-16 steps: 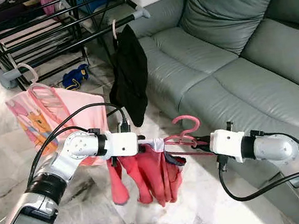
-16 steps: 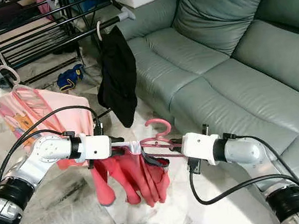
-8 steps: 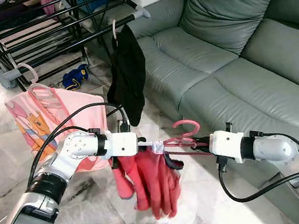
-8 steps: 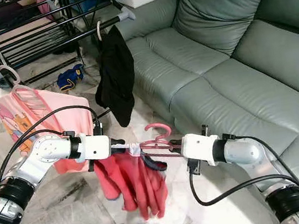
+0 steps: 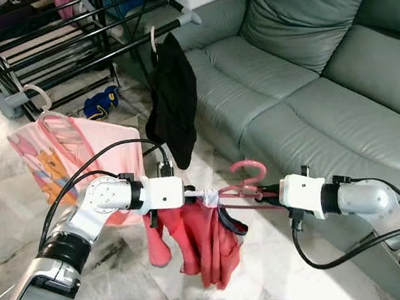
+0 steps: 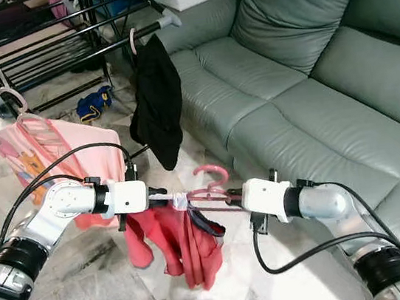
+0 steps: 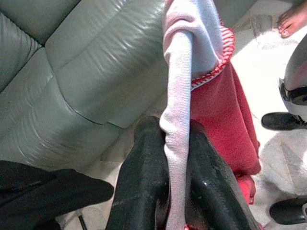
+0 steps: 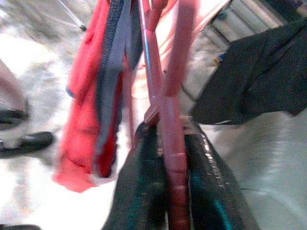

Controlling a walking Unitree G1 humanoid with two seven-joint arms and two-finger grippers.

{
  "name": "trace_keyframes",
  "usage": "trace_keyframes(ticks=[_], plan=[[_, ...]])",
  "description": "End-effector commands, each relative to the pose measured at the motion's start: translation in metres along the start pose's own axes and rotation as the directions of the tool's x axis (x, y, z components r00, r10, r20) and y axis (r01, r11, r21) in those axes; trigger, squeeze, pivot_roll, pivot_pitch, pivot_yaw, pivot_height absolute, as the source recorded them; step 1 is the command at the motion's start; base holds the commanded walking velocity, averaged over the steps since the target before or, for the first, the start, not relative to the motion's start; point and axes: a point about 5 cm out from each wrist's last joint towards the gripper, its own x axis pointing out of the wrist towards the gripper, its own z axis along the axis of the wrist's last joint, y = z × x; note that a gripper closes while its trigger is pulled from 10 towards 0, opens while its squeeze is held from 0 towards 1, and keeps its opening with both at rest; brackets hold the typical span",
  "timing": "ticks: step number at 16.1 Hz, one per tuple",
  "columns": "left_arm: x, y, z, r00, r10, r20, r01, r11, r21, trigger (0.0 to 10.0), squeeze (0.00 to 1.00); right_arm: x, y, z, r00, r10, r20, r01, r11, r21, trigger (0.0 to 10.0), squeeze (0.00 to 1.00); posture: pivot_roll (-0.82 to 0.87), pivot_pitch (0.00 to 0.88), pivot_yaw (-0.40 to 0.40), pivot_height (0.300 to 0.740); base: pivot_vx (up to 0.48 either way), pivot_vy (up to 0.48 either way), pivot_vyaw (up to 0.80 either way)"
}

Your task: Hang hanger

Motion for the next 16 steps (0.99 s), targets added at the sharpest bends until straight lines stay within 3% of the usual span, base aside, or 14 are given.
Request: trace_keyframes(ticks=[1, 2, 4, 5, 10, 12, 15, 16], plan=[[-0.002, 0.001, -0.004, 1.0, 0.018, -0.013, -0.018, 1.0, -0.023, 0.0, 0.0, -0.008, -0.009, 0.017, 0.998, 0.043, 0.051, -0.045, 0.998, 0.035, 10.0, 1.0, -0.02, 0.047, 0.03, 0.74, 0.0, 0.0, 0.0], [-0.003, 0.001, -0.005, 1.0, 0.028, -0.012, -0.029, 0.999, -0.042, 0.0, 0.0, -0.011, -0.014, 0.022, 0.997, 0.029, 0.073, -0.033, 0.998, 0.054, 10.0, 1.0, -0.02, 0.047, 0.03, 0.74, 0.0, 0.0, 0.0], [-0.006, 0.0, -0.011, 0.998, 0.057, -0.022, -0.059, 0.993, -0.101, 0.0, 0.0, -0.026, -0.042, 0.043, 0.988, -0.066, 0.137, 0.057, 0.996, 0.069, 10.0, 1.0, -0.02, 0.047, 0.03, 0.74, 0.0, 0.0, 0.0], [-0.009, 0.001, -0.016, 0.996, 0.081, -0.039, -0.085, 0.987, -0.134, 0.0, 0.0, -0.043, -0.064, 0.051, 0.976, -0.164, 0.145, 0.158, 0.986, 0.058, 10.0, 1.0, -0.02, 0.047, 0.03, 0.74, 0.0, 0.0, 0.0], [-0.018, 0.013, -0.024, 0.986, 0.148, -0.081, -0.16, 0.971, -0.175, 0.0, 0.0, -0.082, -0.096, 0.05, 0.925, -0.359, 0.125, 0.348, 0.932, 0.104, 10.0, 1.0, -0.03, 0.049, 0.031, 0.74, 0.0, 0.0, 0.0], [-0.019, 0.013, -0.025, 0.985, 0.152, -0.084, -0.165, 0.97, -0.18, 0.0, 0.0, -0.091, -0.099, 0.05, 0.899, -0.411, 0.153, 0.38, 0.904, 0.197, 10.0, 1.0, -0.03, 0.05, 0.033, 0.74, 0.0, 0.0, 0.0], [-0.018, 0.015, -0.026, 0.98, 0.181, -0.081, -0.193, 0.963, -0.19, 0.0, 0.0, -0.093, -0.082, 0.039, 0.932, -0.326, 0.158, 0.261, 0.907, 0.331, 10.0, 1.0, -0.03, 0.05, 0.033, 0.74, 0.0, 0.0, 0.0], [-0.018, 0.019, -0.026, 0.972, 0.218, -0.085, -0.231, 0.953, -0.198, 0.0, 0.0, -0.094, -0.082, 0.034, 0.923, -0.359, 0.138, 0.292, 0.889, 0.353, 10.0, 1.0, -0.03, 0.05, 0.033, 0.74, 0.0, 0.0, 0.0]])
